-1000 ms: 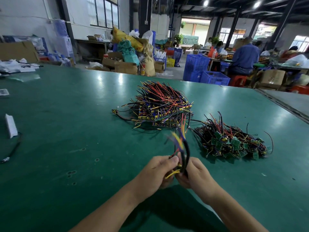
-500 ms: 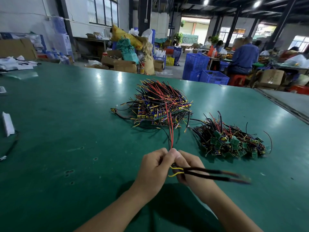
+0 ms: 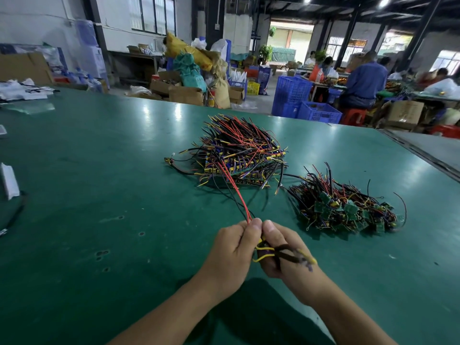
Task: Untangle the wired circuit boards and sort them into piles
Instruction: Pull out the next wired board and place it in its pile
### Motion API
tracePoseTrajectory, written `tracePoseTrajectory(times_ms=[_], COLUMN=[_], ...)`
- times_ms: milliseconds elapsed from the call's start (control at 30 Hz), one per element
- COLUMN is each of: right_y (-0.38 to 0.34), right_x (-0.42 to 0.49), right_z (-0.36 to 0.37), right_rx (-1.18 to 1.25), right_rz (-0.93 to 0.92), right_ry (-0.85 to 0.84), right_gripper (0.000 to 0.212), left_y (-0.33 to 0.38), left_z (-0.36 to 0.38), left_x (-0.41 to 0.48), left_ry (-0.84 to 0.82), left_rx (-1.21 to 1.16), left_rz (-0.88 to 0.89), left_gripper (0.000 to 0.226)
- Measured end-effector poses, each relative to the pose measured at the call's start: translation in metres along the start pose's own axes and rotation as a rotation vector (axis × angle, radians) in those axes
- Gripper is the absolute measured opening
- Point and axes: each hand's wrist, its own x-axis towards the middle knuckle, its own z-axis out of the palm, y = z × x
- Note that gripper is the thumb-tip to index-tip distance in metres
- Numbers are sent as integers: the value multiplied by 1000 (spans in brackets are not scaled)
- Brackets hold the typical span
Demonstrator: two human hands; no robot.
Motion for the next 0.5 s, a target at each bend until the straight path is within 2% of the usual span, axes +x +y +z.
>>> tracePoseTrajectory(times_ms=[267, 400, 500], right_y=[7, 6, 4], right_x=[0, 1, 2], right_z=[3, 3, 2], right_rx=[88, 43, -71], right_rz=[18, 54, 4], right_ry=[1, 73, 98], right_gripper=[40, 44, 44], left_y=[-3, -9, -11], left_z=[-4, -5, -3], left_x=[1, 4, 6], left_ry=[3, -67, -115], left_rx=[27, -43, 19], left_rz=[50, -12, 5], left_gripper=[46, 47, 62])
